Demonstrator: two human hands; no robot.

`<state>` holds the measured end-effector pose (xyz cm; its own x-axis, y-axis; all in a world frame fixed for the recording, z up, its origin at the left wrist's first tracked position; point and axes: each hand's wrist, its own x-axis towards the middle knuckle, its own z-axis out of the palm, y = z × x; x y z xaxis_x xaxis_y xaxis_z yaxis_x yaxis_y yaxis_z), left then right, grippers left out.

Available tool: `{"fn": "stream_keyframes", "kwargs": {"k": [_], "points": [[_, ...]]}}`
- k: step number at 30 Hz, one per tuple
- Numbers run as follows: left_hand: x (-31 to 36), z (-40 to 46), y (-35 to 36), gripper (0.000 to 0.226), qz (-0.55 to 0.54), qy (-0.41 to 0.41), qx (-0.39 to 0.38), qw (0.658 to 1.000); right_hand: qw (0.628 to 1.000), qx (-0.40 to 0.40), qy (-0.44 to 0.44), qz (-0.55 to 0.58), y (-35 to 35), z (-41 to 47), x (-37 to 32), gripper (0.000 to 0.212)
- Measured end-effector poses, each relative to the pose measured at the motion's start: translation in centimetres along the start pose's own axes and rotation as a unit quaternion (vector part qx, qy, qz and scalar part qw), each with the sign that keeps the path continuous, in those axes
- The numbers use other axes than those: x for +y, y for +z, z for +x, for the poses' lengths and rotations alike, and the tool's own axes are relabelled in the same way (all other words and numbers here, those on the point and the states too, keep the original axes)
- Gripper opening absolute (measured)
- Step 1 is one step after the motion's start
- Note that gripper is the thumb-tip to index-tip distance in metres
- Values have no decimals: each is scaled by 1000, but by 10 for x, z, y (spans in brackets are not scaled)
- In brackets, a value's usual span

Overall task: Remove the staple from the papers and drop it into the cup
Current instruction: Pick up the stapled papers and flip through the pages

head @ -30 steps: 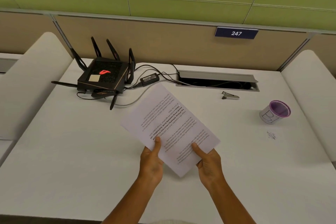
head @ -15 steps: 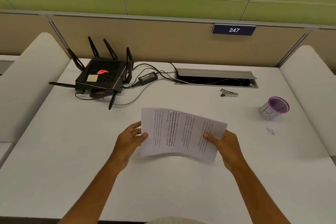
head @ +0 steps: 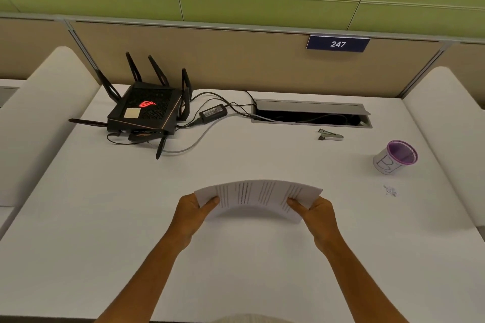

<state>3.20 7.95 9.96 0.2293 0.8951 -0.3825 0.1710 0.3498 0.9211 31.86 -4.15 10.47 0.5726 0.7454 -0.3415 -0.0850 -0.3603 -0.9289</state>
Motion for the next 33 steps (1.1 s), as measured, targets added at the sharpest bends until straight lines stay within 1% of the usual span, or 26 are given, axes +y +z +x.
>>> {"fn": "stream_keyframes", "kwargs": {"k": [7,11,16,19,22,24,27,31,33], "points": [[-3,-4,0,18,-14,-4,5,1000,1000,12,7,-2,-3,1,6,28],[-12,-7,2,18,-9,-22,8,1000,1000,2,27,-11,0,-1,12,24],[-12,-9,3,20,4,-24,1,1000,1000,-4,-8,-26,-6,4,-5,24],[-12,-11,-1,26,6,-21,-2,1000,996,-18,-39,-72,-12,11,-20,25],[-15,-10,-8,31,0,-17,-1,1000,989,-52,-68,-124,-19,20,-38,21],[-15,-9,-13,31,6,-9,-7,1000,979,-77,-85,-171,-21,25,-49,21],[-9,-9,-16,30,28,15,-34,999,957,-109,-117,-244,-21,30,-64,19],[3,-8,-6,30,62,25,-74,995,911,-156,-162,-346,-13,32,-83,8],[12,-9,5,27,76,38,-103,991,889,-184,-174,-381,-8,31,-91,10]]}}
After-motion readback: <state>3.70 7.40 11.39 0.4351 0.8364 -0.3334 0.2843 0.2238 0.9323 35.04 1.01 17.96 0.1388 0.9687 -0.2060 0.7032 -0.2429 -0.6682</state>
